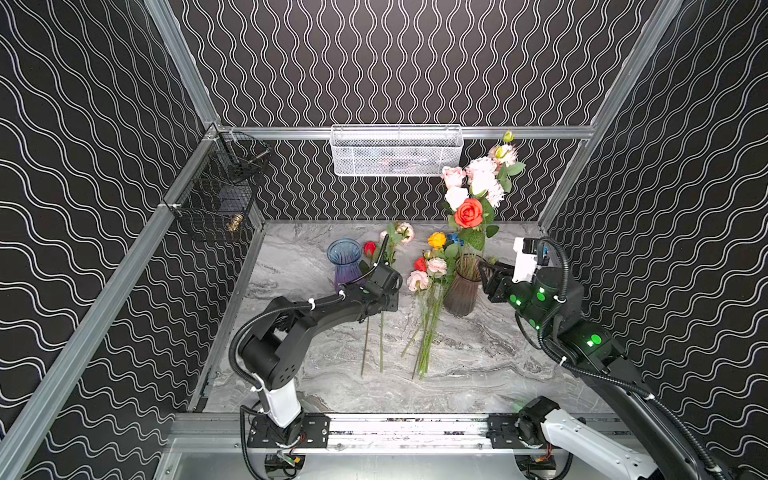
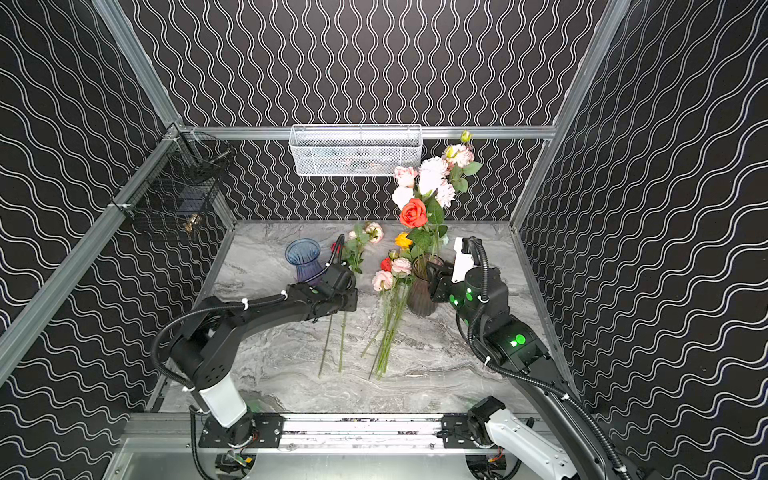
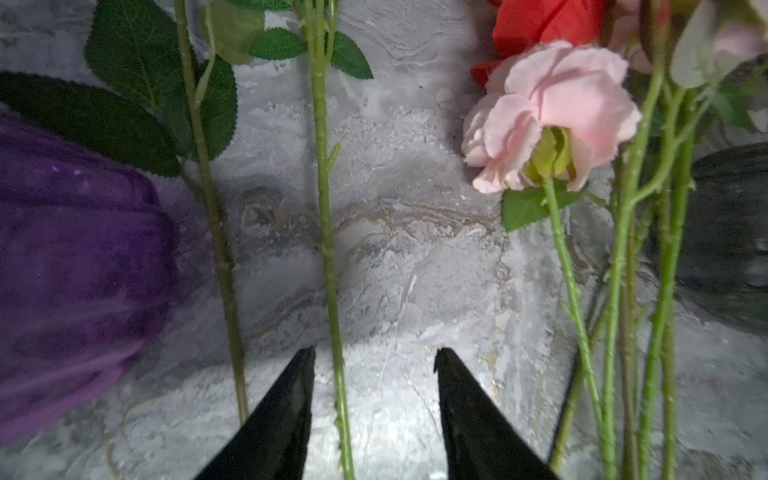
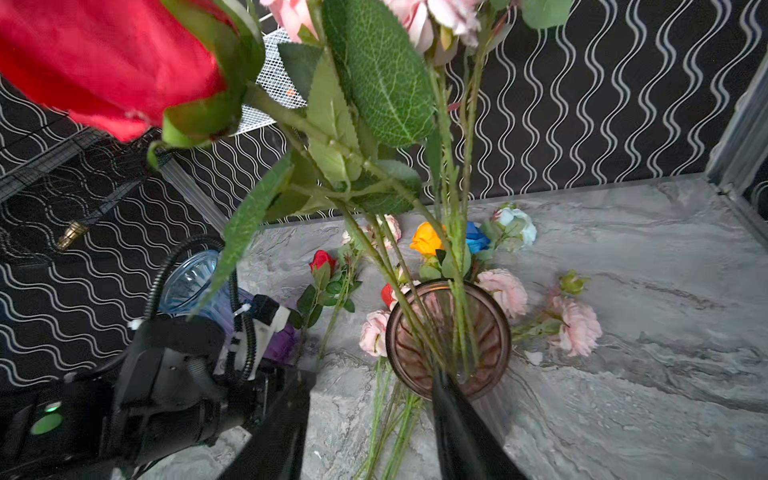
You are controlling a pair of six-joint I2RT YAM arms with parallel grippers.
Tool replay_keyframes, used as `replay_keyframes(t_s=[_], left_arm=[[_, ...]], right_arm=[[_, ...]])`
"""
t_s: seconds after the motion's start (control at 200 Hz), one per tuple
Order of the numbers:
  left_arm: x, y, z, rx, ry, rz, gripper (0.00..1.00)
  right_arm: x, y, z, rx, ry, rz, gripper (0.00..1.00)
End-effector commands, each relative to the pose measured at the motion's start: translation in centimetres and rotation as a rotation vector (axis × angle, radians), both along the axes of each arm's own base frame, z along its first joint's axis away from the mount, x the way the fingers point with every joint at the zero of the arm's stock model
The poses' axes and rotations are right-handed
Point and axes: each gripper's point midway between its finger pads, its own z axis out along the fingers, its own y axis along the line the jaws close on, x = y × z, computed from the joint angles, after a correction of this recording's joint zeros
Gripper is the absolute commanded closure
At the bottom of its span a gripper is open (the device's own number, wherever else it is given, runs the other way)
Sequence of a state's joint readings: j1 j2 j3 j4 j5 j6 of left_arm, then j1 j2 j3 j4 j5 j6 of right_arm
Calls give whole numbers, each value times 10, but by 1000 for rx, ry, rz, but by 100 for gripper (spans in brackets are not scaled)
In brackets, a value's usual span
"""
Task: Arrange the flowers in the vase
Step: 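Reach the left gripper down and close on a pink carnation stem, then lift the pink carnation with the left gripper toward the right gripper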
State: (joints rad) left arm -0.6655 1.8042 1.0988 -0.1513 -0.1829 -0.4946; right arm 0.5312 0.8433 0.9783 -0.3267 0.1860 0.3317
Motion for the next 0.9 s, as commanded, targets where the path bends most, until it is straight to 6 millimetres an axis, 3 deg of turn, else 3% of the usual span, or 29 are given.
replay_keyframes(t_s=[0.0,0.21,0.39,0.465,0.606,0.896], left_arm=[[13,7,-12,66,4,4,55],[23,8,-45,108,46,15,70],[23,4,-48,96,56,3,92],[21,4,-42,75,50,9,100],[15,2,-15,-17,7,22,100],[-6,-2,61,-274,-125,28,100]], right_arm=[[2,7,12,50,-41,27,51],[-1,4,13,45,-61,25,51],[-3,2,15,48,-72,19,52],[-4,2,17,53,-78,22,51],[-7,3,24,63,-96,34,52],[-13,14,37,105,-131,105,53]])
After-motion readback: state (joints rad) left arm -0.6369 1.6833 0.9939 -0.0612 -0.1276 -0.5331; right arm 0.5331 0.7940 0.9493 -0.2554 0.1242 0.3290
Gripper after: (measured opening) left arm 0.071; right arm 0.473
